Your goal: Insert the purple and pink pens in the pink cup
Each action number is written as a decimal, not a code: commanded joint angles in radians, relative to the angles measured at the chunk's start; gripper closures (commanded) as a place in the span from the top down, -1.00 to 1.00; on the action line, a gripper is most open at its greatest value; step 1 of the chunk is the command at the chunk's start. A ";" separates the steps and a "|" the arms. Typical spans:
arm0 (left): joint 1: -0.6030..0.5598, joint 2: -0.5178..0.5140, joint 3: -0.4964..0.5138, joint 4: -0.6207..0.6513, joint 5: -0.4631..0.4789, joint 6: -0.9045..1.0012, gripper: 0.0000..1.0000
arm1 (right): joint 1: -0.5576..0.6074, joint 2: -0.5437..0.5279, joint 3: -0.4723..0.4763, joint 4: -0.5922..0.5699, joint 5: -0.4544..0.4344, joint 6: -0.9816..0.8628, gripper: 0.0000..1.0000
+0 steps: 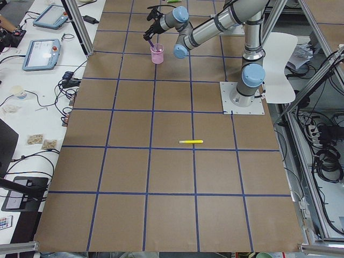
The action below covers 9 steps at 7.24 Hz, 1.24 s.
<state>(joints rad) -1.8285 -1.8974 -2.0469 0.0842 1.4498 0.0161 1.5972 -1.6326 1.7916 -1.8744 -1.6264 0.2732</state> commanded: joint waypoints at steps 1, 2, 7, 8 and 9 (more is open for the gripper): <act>-0.002 -0.003 -0.001 -0.007 0.003 -0.022 -0.37 | 0.006 -0.015 0.000 0.000 0.000 0.000 1.00; -0.002 -0.002 0.001 -0.006 0.003 -0.024 -0.22 | 0.006 -0.016 0.000 0.000 0.000 0.000 1.00; 0.008 0.032 0.078 -0.220 0.000 -0.034 0.45 | 0.004 -0.013 0.000 0.000 0.011 0.001 1.00; 0.017 0.038 0.199 -0.470 0.001 -0.033 0.67 | 0.004 -0.015 0.000 0.003 0.008 0.001 1.00; 0.032 0.044 0.328 -0.761 0.007 -0.031 0.78 | 0.006 -0.016 0.000 0.007 0.008 0.001 1.00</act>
<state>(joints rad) -1.8122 -1.8634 -1.8687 -0.3419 1.4521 -0.0169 1.6019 -1.6474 1.7917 -1.8714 -1.6175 0.2744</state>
